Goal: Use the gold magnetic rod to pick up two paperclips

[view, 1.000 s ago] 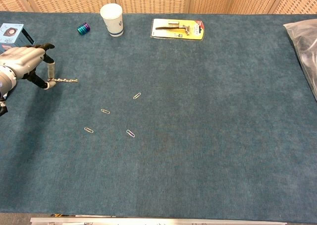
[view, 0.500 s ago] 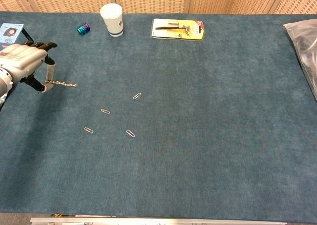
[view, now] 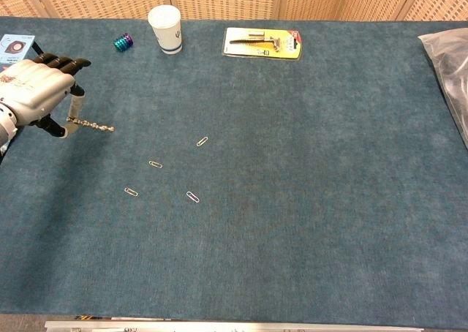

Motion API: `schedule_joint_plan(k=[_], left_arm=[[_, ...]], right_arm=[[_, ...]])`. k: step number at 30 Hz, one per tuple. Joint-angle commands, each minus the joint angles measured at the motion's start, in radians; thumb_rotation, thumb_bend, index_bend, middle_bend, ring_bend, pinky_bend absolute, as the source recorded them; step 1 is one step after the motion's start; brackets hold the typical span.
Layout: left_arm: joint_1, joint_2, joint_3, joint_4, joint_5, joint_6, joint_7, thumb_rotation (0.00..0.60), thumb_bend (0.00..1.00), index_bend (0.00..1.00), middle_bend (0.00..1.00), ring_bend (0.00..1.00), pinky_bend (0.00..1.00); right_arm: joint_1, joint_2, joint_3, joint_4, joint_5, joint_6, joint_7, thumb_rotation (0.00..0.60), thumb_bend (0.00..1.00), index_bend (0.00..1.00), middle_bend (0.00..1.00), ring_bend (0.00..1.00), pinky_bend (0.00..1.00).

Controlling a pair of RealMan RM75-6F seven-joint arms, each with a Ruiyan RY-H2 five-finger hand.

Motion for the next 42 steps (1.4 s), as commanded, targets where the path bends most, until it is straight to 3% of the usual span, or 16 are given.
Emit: schedule_joint_plan(k=[1, 16, 42], left_arm=[[0.006, 0.002, 0.012, -0.018, 0.028, 0.019, 0.025, 0.6, 0.36, 0.58, 0.0, 0.0, 0.0], [0.026, 0.006, 0.063, -0.081, 0.154, 0.064, 0.141, 0.6, 0.36, 0.57, 0.0, 0.0, 0.0], [0.0, -0.068, 0.062, -0.087, 0.142, 0.016, 0.3, 0.6, 0.36, 0.57, 0.0, 0.0, 0.0]], right_arm=[[-0.002, 0.001, -0.001, -0.002, -0.001, 0.002, 0.001, 0.6, 0.0, 0.37, 0.32, 0.29, 0.5], [-0.014, 0.015, -0.001, -0.017, -0.016, 0.022, 0.012, 0.6, 0.0, 0.37, 0.32, 0.29, 0.5], [-0.063, 0.048, -0.001, -0.015, -0.018, 0.07, 0.059, 0.6, 0.0, 0.37, 0.32, 0.29, 0.5]])
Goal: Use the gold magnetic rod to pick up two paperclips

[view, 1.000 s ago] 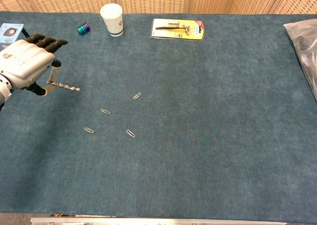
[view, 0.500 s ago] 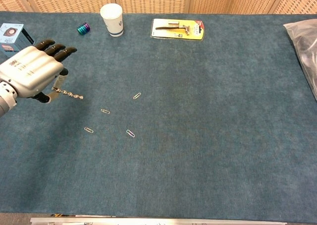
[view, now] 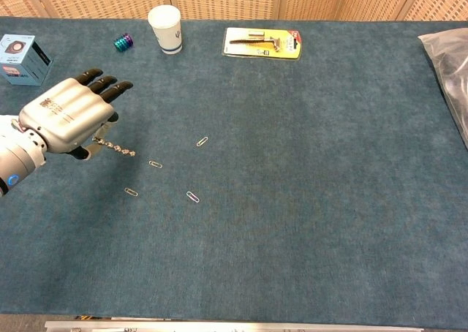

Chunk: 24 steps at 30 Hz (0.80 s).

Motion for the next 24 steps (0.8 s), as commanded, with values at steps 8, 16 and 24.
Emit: schedule_joint_plan(k=[8, 16, 24], left_arm=[[-0.021, -0.033, -0.007, 0.009, -0.008, -0.018, 0.039, 0.6, 0.36, 0.57, 0.0, 0.0, 0.0], [-0.042, -0.067, -0.018, 0.03, -0.029, -0.041, 0.054, 0.6, 0.36, 0.57, 0.0, 0.0, 0.0], [-0.056, -0.089, -0.022, 0.055, -0.055, -0.056, 0.062, 0.6, 0.36, 0.57, 0.0, 0.0, 0.0]], right_arm=[[-0.01, 0.001, 0.001, 0.01, 0.002, 0.003, 0.015, 0.6, 0.0, 0.37, 0.32, 0.29, 0.5], [-0.016, 0.003, 0.002, 0.016, 0.001, 0.006, 0.027, 0.6, 0.0, 0.37, 0.32, 0.29, 0.5], [-0.022, 0.005, 0.003, 0.023, 0.003, 0.005, 0.039, 0.6, 0.0, 0.37, 0.32, 0.29, 0.5]])
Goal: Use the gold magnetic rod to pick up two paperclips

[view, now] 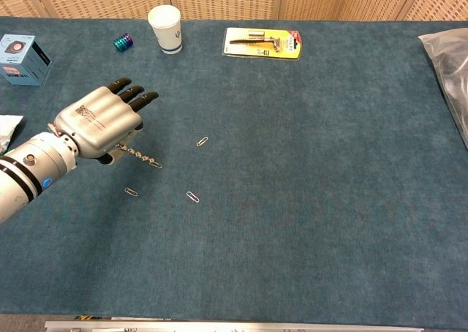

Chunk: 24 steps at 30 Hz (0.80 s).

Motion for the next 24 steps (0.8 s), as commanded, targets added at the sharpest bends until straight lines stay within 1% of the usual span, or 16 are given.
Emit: schedule_joint_plan(k=[1, 7, 11, 24], left_arm=[[-0.004, -0.006, -0.001, 0.01, -0.01, -0.004, 0.0, 0.6, 0.36, 0.57, 0.0, 0.0, 0.0], [-0.007, -0.01, 0.005, 0.023, -0.027, -0.007, -0.001, 0.6, 0.36, 0.57, 0.0, 0.0, 0.0], [-0.002, -0.005, 0.013, 0.01, -0.02, 0.004, -0.007, 0.6, 0.36, 0.57, 0.0, 0.0, 0.0], [0.049, 0.036, 0.064, -0.085, 0.041, 0.108, 0.021, 0.6, 0.36, 0.57, 0.0, 0.0, 0.0]], right_arm=[[-0.001, 0.0, 0.0, 0.002, 0.0, -0.002, 0.003, 0.6, 0.0, 0.37, 0.32, 0.29, 0.5], [-0.001, 0.001, 0.001, 0.007, -0.001, -0.006, 0.01, 0.6, 0.0, 0.37, 0.32, 0.29, 0.5], [-0.001, 0.002, 0.003, 0.008, -0.002, -0.007, 0.013, 0.6, 0.0, 0.37, 0.32, 0.29, 0.5], [0.0, 0.004, 0.003, 0.007, -0.017, -0.006, 0.027, 0.6, 0.0, 0.37, 0.32, 0.29, 0.5]])
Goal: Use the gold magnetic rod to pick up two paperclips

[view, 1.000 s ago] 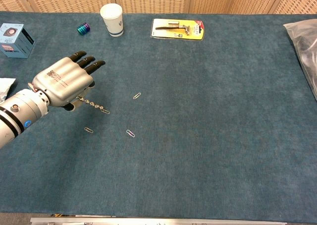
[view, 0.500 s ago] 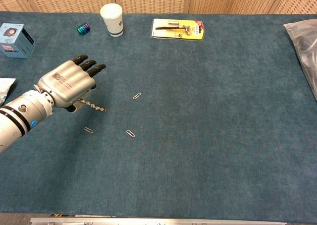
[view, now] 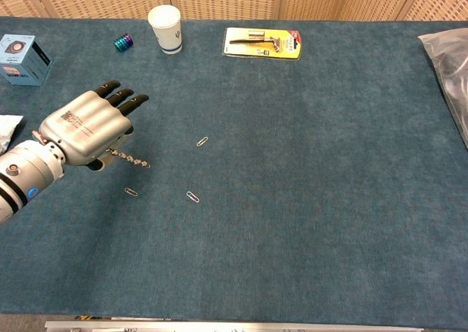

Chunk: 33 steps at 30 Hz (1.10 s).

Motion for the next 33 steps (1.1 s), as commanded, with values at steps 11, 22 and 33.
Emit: schedule_joint_plan(k=[11, 22, 33], left_arm=[[0.057, 0.025, 0.044, -0.063, 0.052, 0.06, 0.014, 0.6, 0.36, 0.57, 0.0, 0.0, 0.0], [0.088, 0.015, 0.064, -0.075, 0.074, 0.064, 0.029, 0.6, 0.36, 0.57, 0.0, 0.0, 0.0], [0.109, 0.008, 0.063, -0.063, 0.069, 0.055, 0.027, 0.6, 0.36, 0.57, 0.0, 0.0, 0.0]], right_arm=[[-0.009, 0.016, -0.004, -0.026, -0.018, 0.019, -0.006, 0.6, 0.0, 0.37, 0.32, 0.29, 0.5], [-0.017, 0.026, -0.009, -0.038, -0.027, 0.029, -0.003, 0.6, 0.0, 0.37, 0.32, 0.29, 0.5], [-0.021, 0.028, -0.01, -0.039, -0.026, 0.03, -0.001, 0.6, 0.0, 0.37, 0.32, 0.29, 0.5]])
